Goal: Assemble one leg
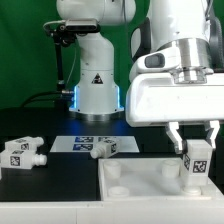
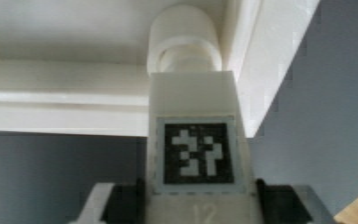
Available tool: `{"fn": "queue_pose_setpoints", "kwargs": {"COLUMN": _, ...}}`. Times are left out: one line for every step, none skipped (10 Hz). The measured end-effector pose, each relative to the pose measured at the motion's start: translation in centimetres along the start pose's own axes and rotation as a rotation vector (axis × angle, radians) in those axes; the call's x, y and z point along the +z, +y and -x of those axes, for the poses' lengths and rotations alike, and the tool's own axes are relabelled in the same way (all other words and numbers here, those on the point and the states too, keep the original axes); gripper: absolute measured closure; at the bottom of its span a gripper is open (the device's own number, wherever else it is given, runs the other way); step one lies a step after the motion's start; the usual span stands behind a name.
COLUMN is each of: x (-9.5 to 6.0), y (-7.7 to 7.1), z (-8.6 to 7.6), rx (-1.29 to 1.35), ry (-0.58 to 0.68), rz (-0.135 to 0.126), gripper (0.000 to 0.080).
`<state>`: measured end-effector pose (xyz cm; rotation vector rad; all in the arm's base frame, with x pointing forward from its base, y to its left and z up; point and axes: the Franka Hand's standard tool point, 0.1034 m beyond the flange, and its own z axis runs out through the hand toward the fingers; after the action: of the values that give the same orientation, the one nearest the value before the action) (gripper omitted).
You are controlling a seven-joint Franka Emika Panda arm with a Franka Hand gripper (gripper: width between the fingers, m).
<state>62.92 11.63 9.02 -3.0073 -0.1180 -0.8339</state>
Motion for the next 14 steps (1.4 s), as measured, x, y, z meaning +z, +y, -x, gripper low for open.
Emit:
{"fn": "queue_pose_setpoints", "kwargs": {"x": 0.3, "y": 0.1, "z": 0.3, "rx": 0.000, "ry": 0.007, "rz": 0.003, "gripper": 0.0514}}
{"fn": "queue_pose_setpoints", "kwargs": {"x": 0.4, "y": 0.1, "z": 0.1, "rx": -0.004, "ry": 0.028, "rz": 0.003, "gripper": 0.0514}}
{"fn": "queue_pose_setpoints", "kwargs": {"x": 0.5, "y": 0.2, "z": 0.1, "rx": -0.005, "ry": 0.049, "rz": 0.004, "gripper": 0.0514}}
{"fn": "queue_pose_setpoints", "kwargs": {"x": 0.5, "y": 0.2, "z": 0.2, "rx": -0.014, "ry": 0.061, "rz": 0.004, "gripper": 0.0514}}
{"fn": "queue_pose_setpoints", "kwargs": {"x": 0.4, "y": 0.3, "z": 0.2, "rx": -0.021, "ry": 0.070, "rz": 0.005, "gripper": 0.0514}}
{"fn": "queue_pose_setpoints", "kwargs": {"x": 0.4, "y": 0.4, "z": 0.2, "rx": -0.023, "ry": 0.073, "rz": 0.006, "gripper": 0.0514}}
{"fn": "queue_pose_setpoints", "kwargs": {"x": 0.4, "y": 0.4, "z": 0.2, "rx": -0.025, "ry": 0.072, "rz": 0.006, "gripper": 0.0514}}
{"fn": "queue_pose_setpoints", "kwargs": {"x": 0.4, "y": 0.4, "z": 0.3, "rx": -0.032, "ry": 0.072, "rz": 0.007, "gripper": 0.0514}}
{"fn": "queue_pose_setpoints", "kwargs": {"x": 0.6, "y": 0.3, "z": 0.4, "rx": -0.030, "ry": 0.052, "rz": 0.007, "gripper": 0.0332}}
{"fn": "queue_pose_setpoints", "kwargs": {"x": 0.5, "y": -0.1, "z": 0.0, "rx": -0.009, "ry": -0.018, "rz": 0.003, "gripper": 0.0213}}
{"fn": "queue_pose_setpoints", "kwargs": {"x": 0.2, "y": -0.3, "z": -1.1, "rx": -0.003, "ry": -0.032, "rz": -0.002, "gripper": 0.0213}}
{"fn": "queue_pose_setpoints", "kwargs": {"x": 0.2, "y": -0.2, "z": -1.4, "rx": 0.004, "ry": -0.123, "rz": -0.002, "gripper": 0.0163}}
{"fn": "queue_pose_setpoints", "kwargs": {"x": 0.3, "y": 0.0, "z": -2.1, "rx": 0.012, "ry": -0.216, "rz": -0.002, "gripper": 0.0153}}
{"fn": "queue_pose_setpoints", "kwargs": {"x": 0.4, "y": 0.1, "z": -2.3, "rx": 0.019, "ry": -0.314, "rz": -0.001, "gripper": 0.0153}}
